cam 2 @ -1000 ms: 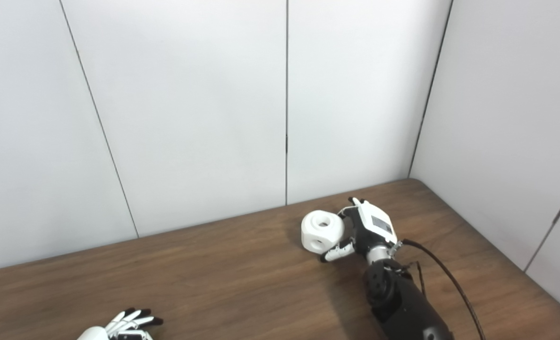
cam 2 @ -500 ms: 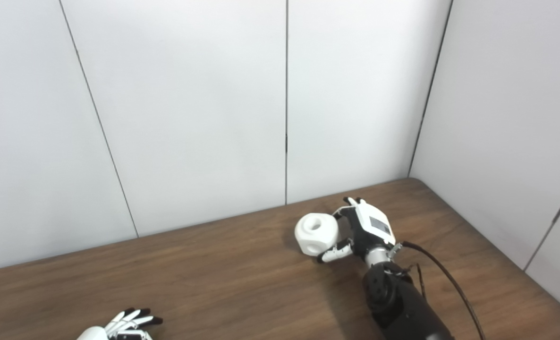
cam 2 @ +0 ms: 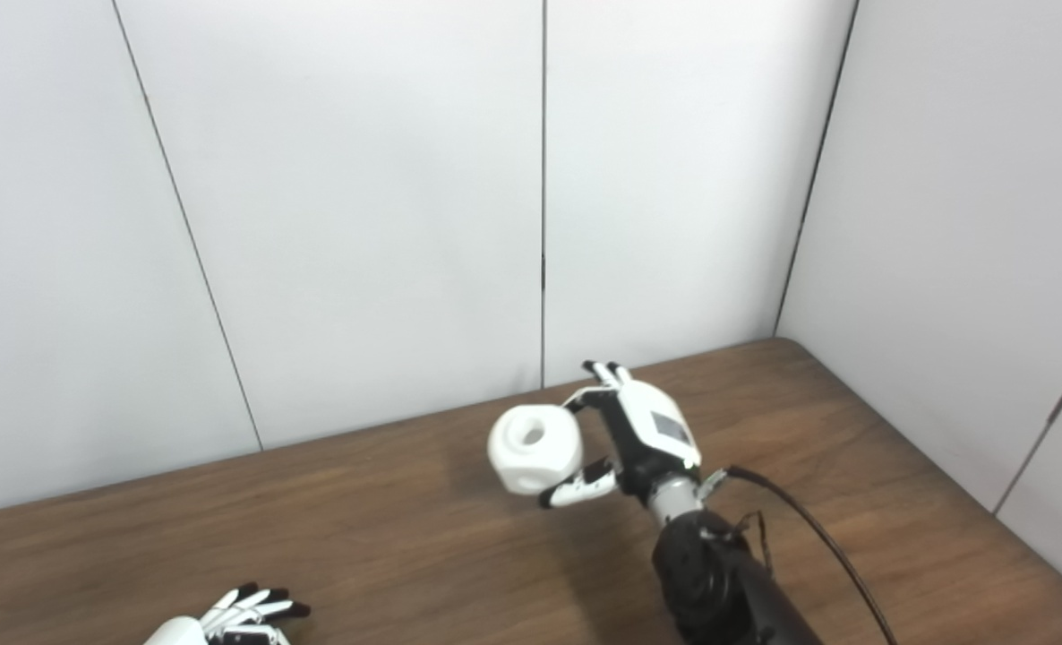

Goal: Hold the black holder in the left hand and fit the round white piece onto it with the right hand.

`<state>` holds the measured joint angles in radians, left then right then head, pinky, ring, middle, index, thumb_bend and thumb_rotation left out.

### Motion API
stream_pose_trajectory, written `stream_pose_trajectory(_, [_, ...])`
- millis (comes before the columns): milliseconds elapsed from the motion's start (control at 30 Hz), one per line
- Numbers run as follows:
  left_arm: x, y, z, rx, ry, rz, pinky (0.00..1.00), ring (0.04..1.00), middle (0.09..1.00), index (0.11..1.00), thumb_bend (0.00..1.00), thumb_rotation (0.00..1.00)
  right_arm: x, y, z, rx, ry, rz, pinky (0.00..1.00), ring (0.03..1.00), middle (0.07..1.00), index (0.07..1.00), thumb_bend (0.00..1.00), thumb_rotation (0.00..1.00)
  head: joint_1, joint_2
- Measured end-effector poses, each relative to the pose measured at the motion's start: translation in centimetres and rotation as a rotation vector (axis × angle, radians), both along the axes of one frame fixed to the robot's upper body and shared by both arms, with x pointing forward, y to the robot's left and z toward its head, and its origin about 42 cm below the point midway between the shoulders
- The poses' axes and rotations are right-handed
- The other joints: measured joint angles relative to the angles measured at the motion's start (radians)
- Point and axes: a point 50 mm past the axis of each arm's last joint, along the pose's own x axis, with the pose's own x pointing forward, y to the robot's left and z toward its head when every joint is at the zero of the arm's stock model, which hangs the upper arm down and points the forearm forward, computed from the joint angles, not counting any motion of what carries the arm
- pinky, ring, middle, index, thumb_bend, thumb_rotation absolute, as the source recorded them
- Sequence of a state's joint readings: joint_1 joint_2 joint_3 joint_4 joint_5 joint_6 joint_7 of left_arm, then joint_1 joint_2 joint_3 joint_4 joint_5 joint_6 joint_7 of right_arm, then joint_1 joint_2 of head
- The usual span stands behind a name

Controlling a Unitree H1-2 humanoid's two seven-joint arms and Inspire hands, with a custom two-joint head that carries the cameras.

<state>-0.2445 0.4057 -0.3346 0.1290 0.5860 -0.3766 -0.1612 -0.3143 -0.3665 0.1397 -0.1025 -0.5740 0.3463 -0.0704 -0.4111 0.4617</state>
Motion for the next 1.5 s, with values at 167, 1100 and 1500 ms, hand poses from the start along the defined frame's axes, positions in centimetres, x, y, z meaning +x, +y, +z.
stream_pose_trajectory(167, [0.1,0.0,0.1,0.006,0.004,-0.003,1.00,0.925,0.848,0.482,0.51,0.05,-1.1,2.2,0.3,0.043,-0.032,0.075,0.91,1.000,0.973,0.482,0.50,0.14,0.026,0.015])
stream_pose_trajectory(1100, [-0.6,-1.9,1.7,0.062,0.006,0.051,1.00,0.892,0.821,0.481,0.52,0.05,-7.1,11.1,1.1,0.209,-0.008,0.450,0.92,1.000,0.993,0.481,0.50,0.14,0.296,0.149])
stream_pose_trajectory(1500, [-0.9,-2.9,1.7,0.041,-0.010,0.044,1.00,0.887,0.813,0.480,0.52,0.05,-8.1,12.1,1.2,0.225,0.025,0.526,0.87,1.000,0.992,0.481,0.50,0.14,0.363,0.192])
